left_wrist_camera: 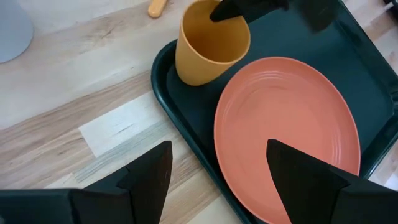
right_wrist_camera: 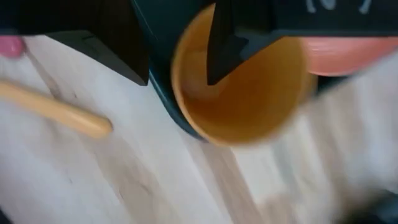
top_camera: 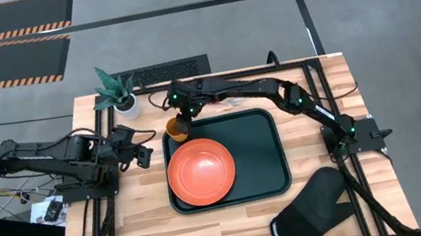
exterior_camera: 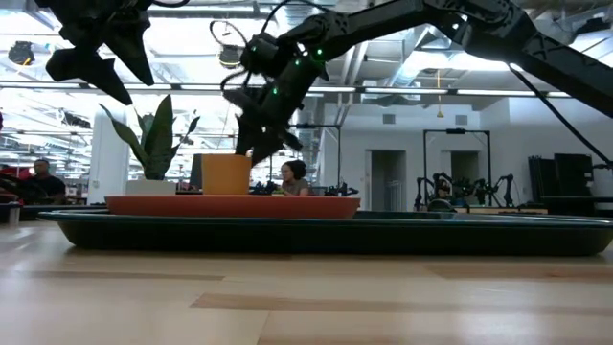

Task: Pick and place plate/cup/fork/spoon on tray
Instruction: Put the yellow cup on the black tray to the top of the orange plate, then put the pink fork on the black tray to the right of the orange plate

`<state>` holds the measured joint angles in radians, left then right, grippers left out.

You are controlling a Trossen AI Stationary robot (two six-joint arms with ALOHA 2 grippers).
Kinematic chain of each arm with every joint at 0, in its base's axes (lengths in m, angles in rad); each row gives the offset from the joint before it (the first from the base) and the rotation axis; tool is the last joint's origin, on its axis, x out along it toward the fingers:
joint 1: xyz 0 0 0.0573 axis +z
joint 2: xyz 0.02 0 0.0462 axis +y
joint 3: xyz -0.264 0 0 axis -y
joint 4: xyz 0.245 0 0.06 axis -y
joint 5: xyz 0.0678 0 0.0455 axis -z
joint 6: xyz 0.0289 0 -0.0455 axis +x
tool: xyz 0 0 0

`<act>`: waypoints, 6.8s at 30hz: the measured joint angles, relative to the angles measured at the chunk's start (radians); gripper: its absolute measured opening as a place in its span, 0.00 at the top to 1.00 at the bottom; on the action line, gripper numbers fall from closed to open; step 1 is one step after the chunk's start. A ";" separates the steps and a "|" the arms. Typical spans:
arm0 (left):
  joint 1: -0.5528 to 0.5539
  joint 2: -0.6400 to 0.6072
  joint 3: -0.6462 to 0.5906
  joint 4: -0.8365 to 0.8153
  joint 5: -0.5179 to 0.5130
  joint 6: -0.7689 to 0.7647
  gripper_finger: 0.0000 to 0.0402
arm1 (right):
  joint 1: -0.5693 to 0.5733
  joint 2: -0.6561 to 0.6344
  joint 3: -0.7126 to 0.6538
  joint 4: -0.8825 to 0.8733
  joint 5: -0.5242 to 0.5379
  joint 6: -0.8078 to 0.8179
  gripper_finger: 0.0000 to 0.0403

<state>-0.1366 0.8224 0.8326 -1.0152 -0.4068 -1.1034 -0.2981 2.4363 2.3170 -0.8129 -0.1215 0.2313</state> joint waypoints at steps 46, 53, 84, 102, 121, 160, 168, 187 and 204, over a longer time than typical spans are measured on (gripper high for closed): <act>0.000 0.001 0.000 0.001 -0.095 -0.001 0.38 | -0.393 -0.652 -1.153 0.356 -0.010 0.402 0.53; 0.000 0.001 0.000 0.001 -0.095 -0.017 0.38 | -0.370 -0.626 -1.189 0.442 0.025 0.435 0.53; 0.000 0.001 0.000 0.001 -0.118 -0.019 0.38 | -0.390 -0.601 -1.190 0.449 -0.016 0.440 0.99; 0.000 0.000 0.000 0.000 -0.129 -0.008 0.38 | -0.377 -0.976 -1.111 -0.124 -0.187 -0.345 1.00; 0.000 0.005 0.000 0.001 -0.128 -0.014 0.38 | 0.042 -0.773 -0.829 -0.524 -0.106 -0.894 1.00; 0.000 0.017 0.000 0.001 -0.124 0.011 0.38 | 0.099 -0.278 -0.577 -0.667 0.072 -0.976 0.84; 0.000 0.017 0.000 0.002 -0.124 0.011 0.38 | 0.100 -0.278 -0.577 -0.658 0.070 -0.937 0.65; 0.000 0.017 0.000 0.004 -0.143 0.023 0.38 | -0.030 -0.631 -0.834 -0.345 -0.218 -0.300 0.61; 0.000 0.016 0.000 0.004 -0.159 0.018 0.38 | -0.131 -0.749 -1.235 0.036 -0.248 -0.099 0.52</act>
<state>-0.1366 0.8387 0.8326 -1.0115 -0.5655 -1.0853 -0.4290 1.6872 1.0822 -0.7766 -0.3697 0.1318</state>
